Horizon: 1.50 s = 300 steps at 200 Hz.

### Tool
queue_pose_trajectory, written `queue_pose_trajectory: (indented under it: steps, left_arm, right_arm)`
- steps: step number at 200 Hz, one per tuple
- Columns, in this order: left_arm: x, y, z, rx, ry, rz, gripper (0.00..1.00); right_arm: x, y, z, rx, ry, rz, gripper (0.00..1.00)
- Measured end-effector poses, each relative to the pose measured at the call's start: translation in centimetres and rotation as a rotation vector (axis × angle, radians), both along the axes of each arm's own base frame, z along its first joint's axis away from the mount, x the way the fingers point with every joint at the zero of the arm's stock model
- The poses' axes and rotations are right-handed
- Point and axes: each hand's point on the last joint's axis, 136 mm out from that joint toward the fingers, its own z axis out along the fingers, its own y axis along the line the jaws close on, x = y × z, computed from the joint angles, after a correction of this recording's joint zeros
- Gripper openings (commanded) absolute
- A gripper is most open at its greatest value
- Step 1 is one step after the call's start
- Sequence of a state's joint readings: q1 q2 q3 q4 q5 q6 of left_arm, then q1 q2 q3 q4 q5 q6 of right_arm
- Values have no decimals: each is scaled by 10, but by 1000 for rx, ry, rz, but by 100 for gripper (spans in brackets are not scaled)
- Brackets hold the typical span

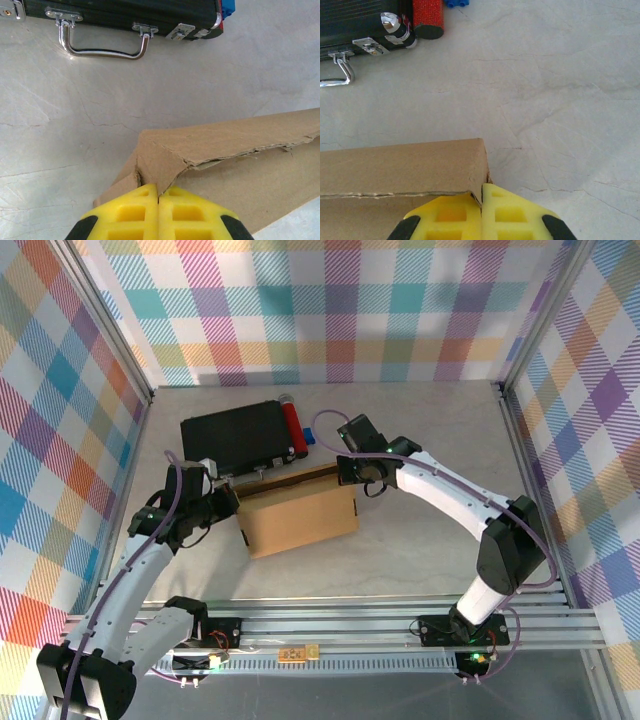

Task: Fold the paper box

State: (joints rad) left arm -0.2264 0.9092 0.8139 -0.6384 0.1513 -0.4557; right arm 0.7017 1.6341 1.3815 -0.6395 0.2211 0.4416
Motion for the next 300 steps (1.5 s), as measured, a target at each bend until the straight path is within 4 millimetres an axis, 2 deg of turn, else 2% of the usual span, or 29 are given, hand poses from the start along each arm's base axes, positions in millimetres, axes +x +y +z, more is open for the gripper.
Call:
queue_pose_trajectory:
  steps: [19,45,148,182,199,215,246,261,280,290,300]
  left_arm:
    - [1,0,1,4,-5,0,0]
    - [0,1,1,4,-13,-1,0]
    - [-3,0,2,71,-46,-16,0]
    - [-2,1,1,89,-52,-10,0]
    - [-2,2,1,97,-54,-7,0]
    - [-2,2,1,101,-55,-4,0]
    - [-2,2,1,107,-57,-3,0]
    - [-2,3,2,111,-58,0,0]
    - [-2,4,2,113,-59,2,0]
    - [-3,4,2,115,-59,4,0]
    - [-3,4,2,117,-61,4,0]
  right_arm:
    - [-1,-1,0,0,0,-1,0]
    - [-3,-1,1,5,10,-6,9]
    - [-24,-9,4,39,96,-50,29]
    - [-32,-7,8,67,132,-56,30]
    - [-35,-6,10,84,146,-57,19]
    - [-36,-5,12,98,155,-64,15]
    - [-36,-7,15,89,152,-61,15]
    - [-34,-8,19,80,130,-53,19]
    - [-33,-9,27,85,100,-36,29]
    - [-31,-11,36,100,76,-32,38]
    - [-33,-13,45,136,73,-54,50]
